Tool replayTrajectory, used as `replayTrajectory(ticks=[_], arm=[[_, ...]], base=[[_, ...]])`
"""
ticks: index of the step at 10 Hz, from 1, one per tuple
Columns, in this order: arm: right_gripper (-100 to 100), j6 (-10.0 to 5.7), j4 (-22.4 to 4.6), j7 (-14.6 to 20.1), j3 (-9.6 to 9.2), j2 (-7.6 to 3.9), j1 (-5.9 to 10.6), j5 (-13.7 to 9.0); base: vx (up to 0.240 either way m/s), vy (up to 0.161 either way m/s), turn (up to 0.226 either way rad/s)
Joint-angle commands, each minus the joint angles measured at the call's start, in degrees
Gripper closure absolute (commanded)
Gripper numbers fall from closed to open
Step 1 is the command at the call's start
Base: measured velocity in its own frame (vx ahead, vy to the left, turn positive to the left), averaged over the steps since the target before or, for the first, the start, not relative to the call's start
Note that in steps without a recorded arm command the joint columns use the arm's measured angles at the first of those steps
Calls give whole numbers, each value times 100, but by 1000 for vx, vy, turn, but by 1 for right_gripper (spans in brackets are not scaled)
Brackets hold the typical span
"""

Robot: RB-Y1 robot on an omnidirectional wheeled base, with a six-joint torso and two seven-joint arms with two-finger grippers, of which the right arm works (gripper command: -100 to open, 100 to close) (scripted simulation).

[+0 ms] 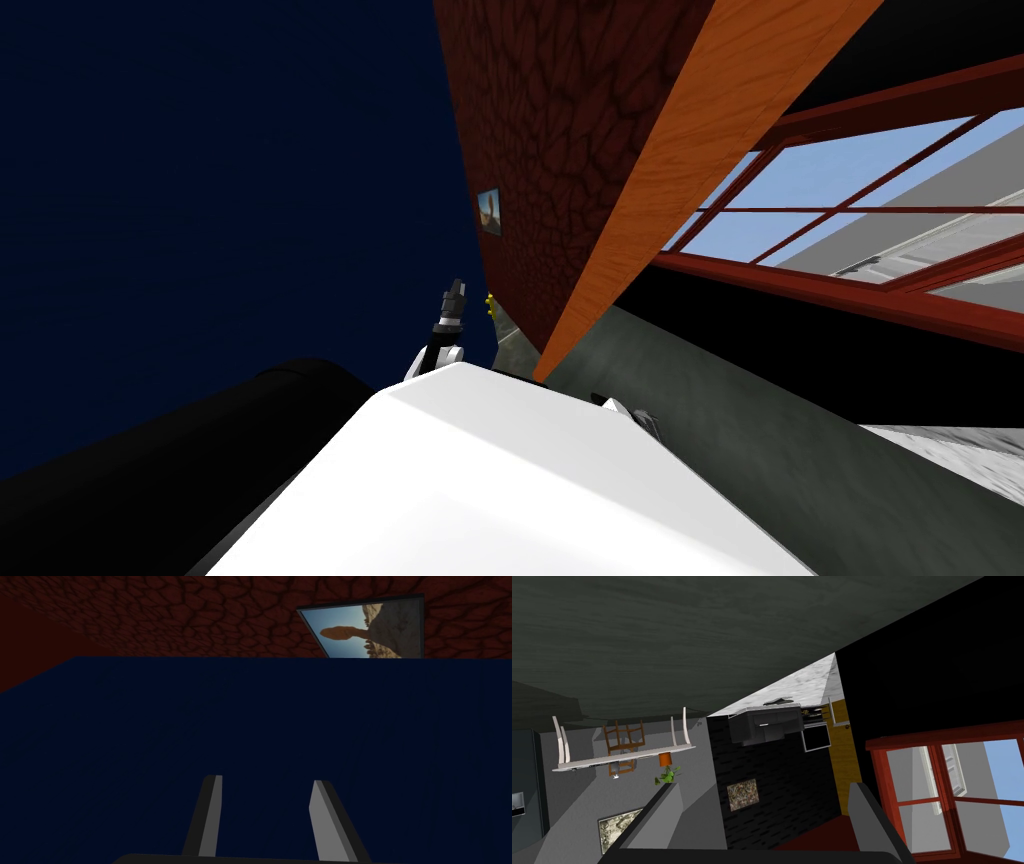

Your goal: Push the door open

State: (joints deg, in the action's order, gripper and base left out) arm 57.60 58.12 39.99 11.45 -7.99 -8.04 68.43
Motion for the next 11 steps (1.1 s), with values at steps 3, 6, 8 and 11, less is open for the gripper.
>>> replayTrajectory(ticks=[3, 6, 8, 11], arm=[[-100, 106, -38, 156, -83, 0, -119, -58], [-100, 148, -53, 218, -116, 0, -166, -81], [-100, 176, -64, 260, -138, 0, -198, -96], [-100, 231, -84, 342, -181, 1, -260, -126]], base=[[7, 77, -15], [11, 54, 34], [27, 70, 7], [31, 67, 59]])
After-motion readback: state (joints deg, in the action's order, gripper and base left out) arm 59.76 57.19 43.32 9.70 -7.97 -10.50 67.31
